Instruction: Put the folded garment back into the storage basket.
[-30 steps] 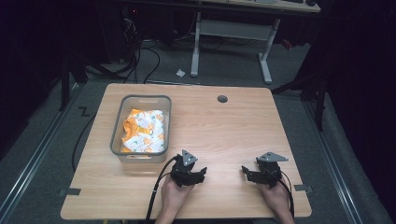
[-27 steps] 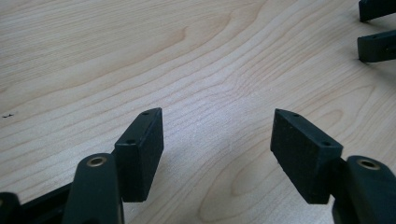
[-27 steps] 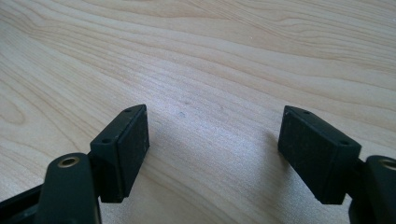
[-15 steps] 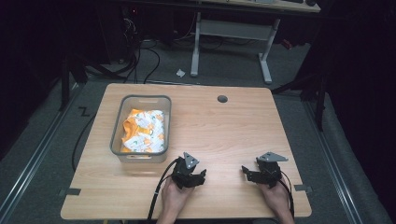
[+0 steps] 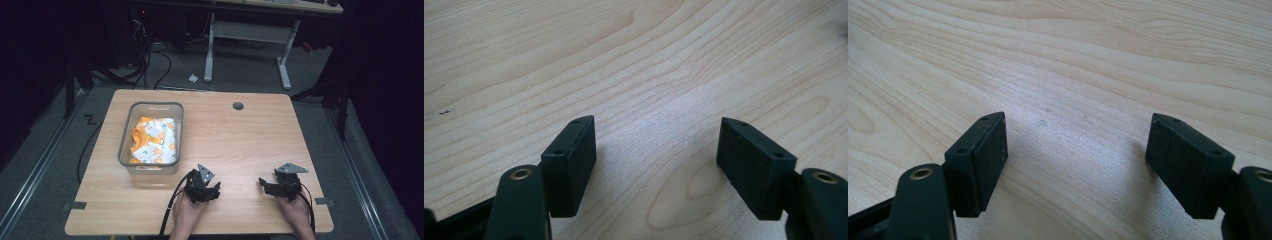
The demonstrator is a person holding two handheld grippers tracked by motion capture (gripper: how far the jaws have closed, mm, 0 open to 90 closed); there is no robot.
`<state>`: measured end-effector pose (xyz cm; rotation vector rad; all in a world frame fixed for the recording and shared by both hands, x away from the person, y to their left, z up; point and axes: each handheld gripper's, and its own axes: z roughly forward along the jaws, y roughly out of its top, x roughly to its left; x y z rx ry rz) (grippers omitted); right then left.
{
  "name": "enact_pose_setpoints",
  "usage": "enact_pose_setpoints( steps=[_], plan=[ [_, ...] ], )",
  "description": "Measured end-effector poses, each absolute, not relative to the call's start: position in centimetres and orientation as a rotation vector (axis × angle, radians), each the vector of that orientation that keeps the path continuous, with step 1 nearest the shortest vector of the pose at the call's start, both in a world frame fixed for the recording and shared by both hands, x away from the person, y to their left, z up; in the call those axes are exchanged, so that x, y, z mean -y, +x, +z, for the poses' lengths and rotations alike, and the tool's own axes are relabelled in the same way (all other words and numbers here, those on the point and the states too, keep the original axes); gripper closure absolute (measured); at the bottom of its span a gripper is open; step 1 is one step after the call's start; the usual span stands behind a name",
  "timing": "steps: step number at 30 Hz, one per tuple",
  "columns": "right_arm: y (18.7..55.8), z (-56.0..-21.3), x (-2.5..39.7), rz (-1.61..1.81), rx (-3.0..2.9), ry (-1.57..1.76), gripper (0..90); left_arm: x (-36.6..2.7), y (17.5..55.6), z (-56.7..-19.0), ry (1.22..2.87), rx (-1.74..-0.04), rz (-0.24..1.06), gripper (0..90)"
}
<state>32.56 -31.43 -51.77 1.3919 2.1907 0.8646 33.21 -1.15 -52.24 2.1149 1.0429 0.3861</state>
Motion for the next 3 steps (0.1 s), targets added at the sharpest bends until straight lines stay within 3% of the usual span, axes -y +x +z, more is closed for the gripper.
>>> enact_pose_setpoints(
  steps=[3],
  plan=[
    [32.53,-51.76,31.40,0.865,-2.190,1.397,24.8,1.17,33.21,-52.25,2.118,-1.038,0.388,32.0]
  ],
)
